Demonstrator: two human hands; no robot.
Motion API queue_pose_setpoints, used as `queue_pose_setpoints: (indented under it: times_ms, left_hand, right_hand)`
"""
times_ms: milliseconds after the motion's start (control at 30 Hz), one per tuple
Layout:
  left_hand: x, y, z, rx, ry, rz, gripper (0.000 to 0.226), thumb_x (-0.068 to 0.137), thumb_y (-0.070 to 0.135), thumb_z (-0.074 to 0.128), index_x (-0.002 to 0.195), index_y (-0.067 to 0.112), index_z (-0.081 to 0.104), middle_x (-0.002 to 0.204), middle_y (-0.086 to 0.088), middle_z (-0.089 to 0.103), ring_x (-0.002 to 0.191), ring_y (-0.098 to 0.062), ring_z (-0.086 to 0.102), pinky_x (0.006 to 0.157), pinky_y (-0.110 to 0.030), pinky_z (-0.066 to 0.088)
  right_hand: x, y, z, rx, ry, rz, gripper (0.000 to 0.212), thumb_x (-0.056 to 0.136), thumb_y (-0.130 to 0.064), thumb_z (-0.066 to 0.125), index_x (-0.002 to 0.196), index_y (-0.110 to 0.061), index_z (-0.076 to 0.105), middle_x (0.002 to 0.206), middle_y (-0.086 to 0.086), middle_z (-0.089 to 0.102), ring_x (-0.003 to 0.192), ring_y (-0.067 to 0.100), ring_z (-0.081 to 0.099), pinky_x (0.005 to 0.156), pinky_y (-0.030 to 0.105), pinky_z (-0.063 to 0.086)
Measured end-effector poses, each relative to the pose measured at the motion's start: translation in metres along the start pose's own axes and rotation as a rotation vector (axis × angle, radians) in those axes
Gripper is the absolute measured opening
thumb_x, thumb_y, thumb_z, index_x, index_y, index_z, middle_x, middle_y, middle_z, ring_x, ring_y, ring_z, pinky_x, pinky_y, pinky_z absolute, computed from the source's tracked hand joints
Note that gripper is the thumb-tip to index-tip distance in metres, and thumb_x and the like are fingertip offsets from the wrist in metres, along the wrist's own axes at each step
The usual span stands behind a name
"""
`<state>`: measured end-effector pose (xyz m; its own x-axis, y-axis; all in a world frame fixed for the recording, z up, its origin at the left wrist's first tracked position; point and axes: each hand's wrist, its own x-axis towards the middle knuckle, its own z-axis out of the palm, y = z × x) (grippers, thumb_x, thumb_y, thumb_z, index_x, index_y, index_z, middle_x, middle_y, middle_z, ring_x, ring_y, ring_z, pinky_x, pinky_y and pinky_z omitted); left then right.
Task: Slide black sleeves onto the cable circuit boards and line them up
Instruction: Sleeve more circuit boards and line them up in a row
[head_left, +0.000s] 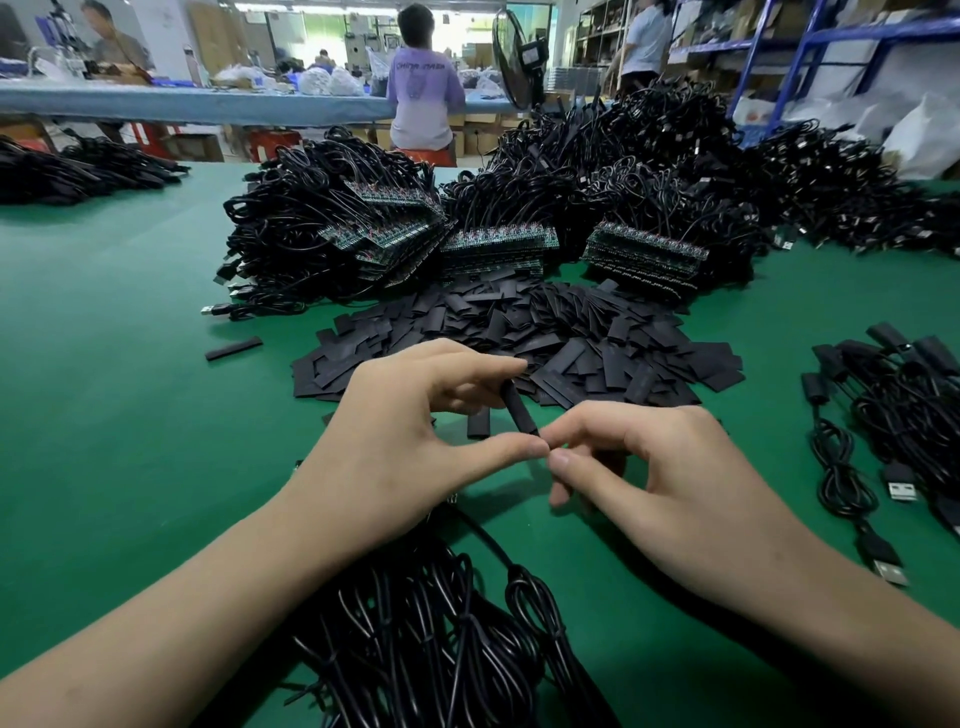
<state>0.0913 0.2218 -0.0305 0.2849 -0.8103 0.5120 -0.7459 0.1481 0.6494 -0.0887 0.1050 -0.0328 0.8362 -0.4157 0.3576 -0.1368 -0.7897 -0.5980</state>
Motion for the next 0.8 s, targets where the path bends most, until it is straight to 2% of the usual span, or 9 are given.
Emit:
queue_pose_setpoints:
  times_ms: [67,167,233,433,567,633,800]
  left_hand:
    - [0.0,0.001,0.0,0.0,0.014,0.007,0.056,0.069,0.043,0.085,0.12,0.023,0.075,0.104,0.013,0.071,0.096,-0.005,0.07,0.091,-0.018,0.055]
    - [0.001,0.001,0.001,0.016,0.023,0.031,0.053,0.071,0.036,0.088,0.119,0.022,0.075,0.106,0.012,0.071,0.097,-0.006,0.07,0.091,-0.021,0.055]
    - [0.001,0.002,0.0,0.034,0.027,0.055,0.051,0.071,0.035,0.088,0.118,0.021,0.075,0.106,0.012,0.07,0.097,-0.005,0.07,0.091,-0.022,0.056]
    - [0.002,0.002,0.0,0.117,0.038,0.121,0.048,0.073,0.038,0.086,0.117,0.022,0.076,0.105,0.013,0.069,0.095,-0.006,0.068,0.088,-0.023,0.055]
    - [0.001,0.0,0.002,0.081,0.05,0.104,0.05,0.076,0.036,0.084,0.122,0.021,0.073,0.11,0.011,0.07,0.101,-0.005,0.069,0.093,-0.025,0.055]
    - [0.001,-0.001,0.003,0.086,0.055,0.102,0.052,0.076,0.037,0.084,0.125,0.021,0.072,0.11,0.01,0.071,0.101,-0.004,0.069,0.093,-0.026,0.056]
    - [0.006,-0.008,-0.001,0.145,0.067,0.067,0.049,0.081,0.049,0.078,0.123,0.027,0.072,0.105,0.016,0.072,0.1,0.0,0.067,0.089,-0.024,0.054]
  right_hand:
    - [0.001,0.0,0.0,0.004,0.012,-0.007,0.016,0.097,-0.022,0.067,0.093,-0.037,0.072,0.074,-0.022,0.072,0.07,0.003,0.068,0.06,0.016,0.045]
    - [0.002,0.001,0.001,0.045,0.016,0.022,0.014,0.096,-0.024,0.067,0.093,-0.037,0.072,0.073,-0.021,0.073,0.069,0.007,0.069,0.068,0.03,0.05]
    - [0.002,0.002,0.002,0.08,0.008,0.05,0.012,0.096,-0.025,0.066,0.095,-0.036,0.071,0.072,-0.019,0.073,0.066,0.01,0.068,0.067,0.032,0.05]
    - [0.001,0.001,0.002,0.143,-0.001,0.081,0.012,0.097,-0.021,0.066,0.1,-0.032,0.071,0.07,-0.014,0.073,0.058,0.012,0.066,0.066,0.032,0.053]
    - [0.002,0.0,0.002,0.153,-0.001,0.098,0.014,0.097,-0.02,0.065,0.1,-0.032,0.071,0.071,-0.012,0.074,0.061,0.01,0.067,0.062,0.023,0.053]
    - [0.002,0.001,0.002,0.156,-0.012,0.109,0.014,0.098,-0.02,0.065,0.1,-0.033,0.071,0.071,-0.011,0.074,0.061,0.011,0.067,0.064,0.027,0.054]
    - [0.004,0.008,0.001,0.296,0.0,0.205,0.01,0.098,-0.02,0.064,0.095,-0.026,0.07,0.07,-0.003,0.075,0.06,0.01,0.066,0.066,0.021,0.054]
